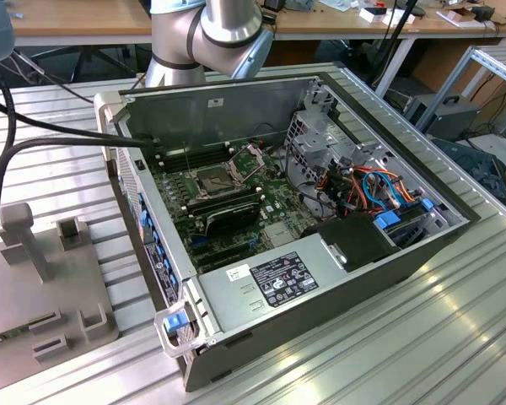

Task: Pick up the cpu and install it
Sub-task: 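Pick up the cpu and move it towards the insertion slot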

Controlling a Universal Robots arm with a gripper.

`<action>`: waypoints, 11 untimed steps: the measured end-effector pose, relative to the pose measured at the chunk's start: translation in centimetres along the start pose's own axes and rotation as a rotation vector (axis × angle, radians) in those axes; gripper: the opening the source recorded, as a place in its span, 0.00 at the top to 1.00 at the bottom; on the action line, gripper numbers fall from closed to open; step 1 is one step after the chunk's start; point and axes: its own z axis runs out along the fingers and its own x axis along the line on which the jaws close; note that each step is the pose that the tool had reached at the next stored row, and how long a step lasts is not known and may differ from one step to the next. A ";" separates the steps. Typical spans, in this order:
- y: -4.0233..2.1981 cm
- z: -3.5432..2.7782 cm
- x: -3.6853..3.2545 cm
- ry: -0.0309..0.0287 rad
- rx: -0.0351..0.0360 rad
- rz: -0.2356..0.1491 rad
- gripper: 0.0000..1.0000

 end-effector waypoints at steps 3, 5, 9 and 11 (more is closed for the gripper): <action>-0.01 0.32 -0.01 0.0000 0.0000 0.000 0.40; -0.02 0.38 -0.01 0.0003 0.0002 0.000 0.40; -0.02 0.41 -0.02 0.0001 0.0000 0.000 0.40; -0.02 0.41 -0.02 0.0001 0.0000 0.000 0.40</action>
